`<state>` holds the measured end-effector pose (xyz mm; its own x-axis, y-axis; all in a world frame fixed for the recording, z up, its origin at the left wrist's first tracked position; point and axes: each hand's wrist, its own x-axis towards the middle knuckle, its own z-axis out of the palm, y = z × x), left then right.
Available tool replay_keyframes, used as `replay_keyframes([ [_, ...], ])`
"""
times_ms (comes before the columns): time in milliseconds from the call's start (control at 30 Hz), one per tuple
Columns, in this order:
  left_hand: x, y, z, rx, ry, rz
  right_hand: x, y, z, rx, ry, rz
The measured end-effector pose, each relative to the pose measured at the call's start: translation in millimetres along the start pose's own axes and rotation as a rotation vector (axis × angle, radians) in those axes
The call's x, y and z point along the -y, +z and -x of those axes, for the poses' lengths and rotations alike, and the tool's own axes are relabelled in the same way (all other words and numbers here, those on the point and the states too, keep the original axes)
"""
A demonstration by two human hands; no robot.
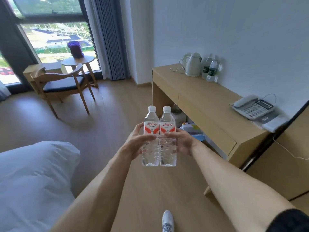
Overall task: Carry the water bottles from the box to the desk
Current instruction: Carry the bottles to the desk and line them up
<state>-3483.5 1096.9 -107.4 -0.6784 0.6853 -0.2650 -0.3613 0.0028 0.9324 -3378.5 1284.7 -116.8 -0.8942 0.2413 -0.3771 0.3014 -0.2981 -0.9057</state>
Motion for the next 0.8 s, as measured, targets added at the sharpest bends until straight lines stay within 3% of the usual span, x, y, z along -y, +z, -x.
replay_keyframes([
  [400, -79.2, -10.6, -183.7, -0.085, 0.014, 0.026, 117.3, -53.7, -169.2, 0.116, -0.028, 0.026],
  [800, -113.1, 4.6, -363.2, 0.074, -0.013, -0.039, 173.2, -128.6, -283.6, -0.044, -0.036, 0.000],
])
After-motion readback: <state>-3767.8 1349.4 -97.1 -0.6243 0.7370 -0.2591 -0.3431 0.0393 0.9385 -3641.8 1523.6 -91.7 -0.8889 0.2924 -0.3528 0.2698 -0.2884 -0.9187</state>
